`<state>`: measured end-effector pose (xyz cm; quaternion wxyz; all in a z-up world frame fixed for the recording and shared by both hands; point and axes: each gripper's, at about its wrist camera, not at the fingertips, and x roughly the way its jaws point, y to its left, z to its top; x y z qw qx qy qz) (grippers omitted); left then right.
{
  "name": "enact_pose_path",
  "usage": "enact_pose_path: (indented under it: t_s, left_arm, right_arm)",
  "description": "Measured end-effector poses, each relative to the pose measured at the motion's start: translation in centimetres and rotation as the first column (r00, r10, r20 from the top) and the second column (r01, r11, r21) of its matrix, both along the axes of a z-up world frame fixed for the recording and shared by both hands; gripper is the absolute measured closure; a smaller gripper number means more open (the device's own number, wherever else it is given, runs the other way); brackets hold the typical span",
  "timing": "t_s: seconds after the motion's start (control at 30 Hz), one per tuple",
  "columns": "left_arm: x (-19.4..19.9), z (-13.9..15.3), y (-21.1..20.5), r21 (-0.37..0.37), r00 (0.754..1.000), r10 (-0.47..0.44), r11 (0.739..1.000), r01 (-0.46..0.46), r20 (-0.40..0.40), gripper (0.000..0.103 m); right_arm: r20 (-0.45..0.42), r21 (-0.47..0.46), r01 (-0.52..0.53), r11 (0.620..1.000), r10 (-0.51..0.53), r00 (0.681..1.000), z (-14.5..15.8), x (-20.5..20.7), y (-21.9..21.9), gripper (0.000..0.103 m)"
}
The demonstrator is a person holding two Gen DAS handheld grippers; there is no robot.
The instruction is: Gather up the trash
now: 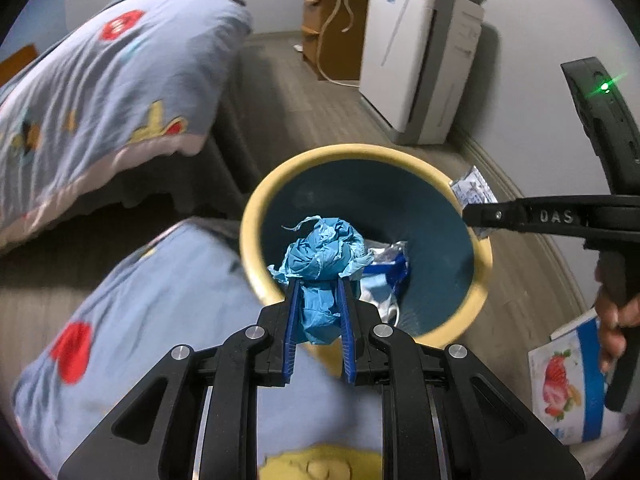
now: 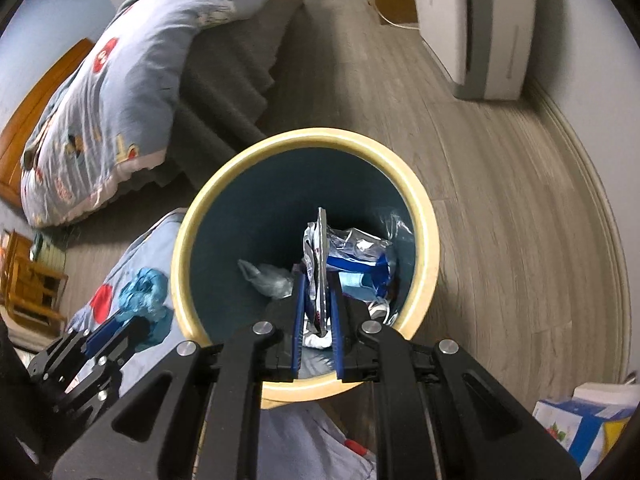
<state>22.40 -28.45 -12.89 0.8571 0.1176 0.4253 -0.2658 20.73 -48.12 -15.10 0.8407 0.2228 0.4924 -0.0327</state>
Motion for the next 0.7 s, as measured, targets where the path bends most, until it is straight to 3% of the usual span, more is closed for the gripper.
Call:
enact_pose_path:
  t_s: [0.1,0.2,0.27,0.33,0.53,0.7]
  left_arm:
    - [0.8,-0.6,-1.3,0.035,1.0,-0.021,0.999,0.02,0.02,0.083]
    - [1.5,-0.7,-1.7,0.016,1.0,-0.016,1.0,0.016,0.024,0.083]
    - [1.7,-0.7,-1.6,0.002,1.0,-0.009,1.0,0.009,0.021,0.078]
    - [1.9,-0.8,-1.5,-0.001,1.0,-0.01,1.0,0.01,0.016,0.074]
    - [1.6,-0.2,-0.4,-0.022,1.0,0.011,1.0,-0.011,0.005,0.066]
    - [-0.3,1.8,0.5,-0.009,0.999,-0.002,1.0,0.003,0.041,0.066]
  right_arm:
    - [0.016,0.044,0.001,0.999,-0.001,1.0,0.0,0.2,0.1,0.092]
    - [0.038,0.038,-0.013,0.999,0.011,0.999,0.5,0.5,0.5,0.09]
    - [0.054,0.034,-0.014,0.999,0.012,0.998,0.7,0.6,0.5,0.081]
    - [0.061,0.035,-0.005,0.999,0.003,0.998,0.8,0.6,0.3,0.066]
    - [0.058,0.029,-0.001,1.0,0.0,0.998,1.2,0.4,0.2,0.064]
    - [0.077,-0.016,-0.023,1.0,0.024,0.997,3.3,-0.8,0.4,0.064]
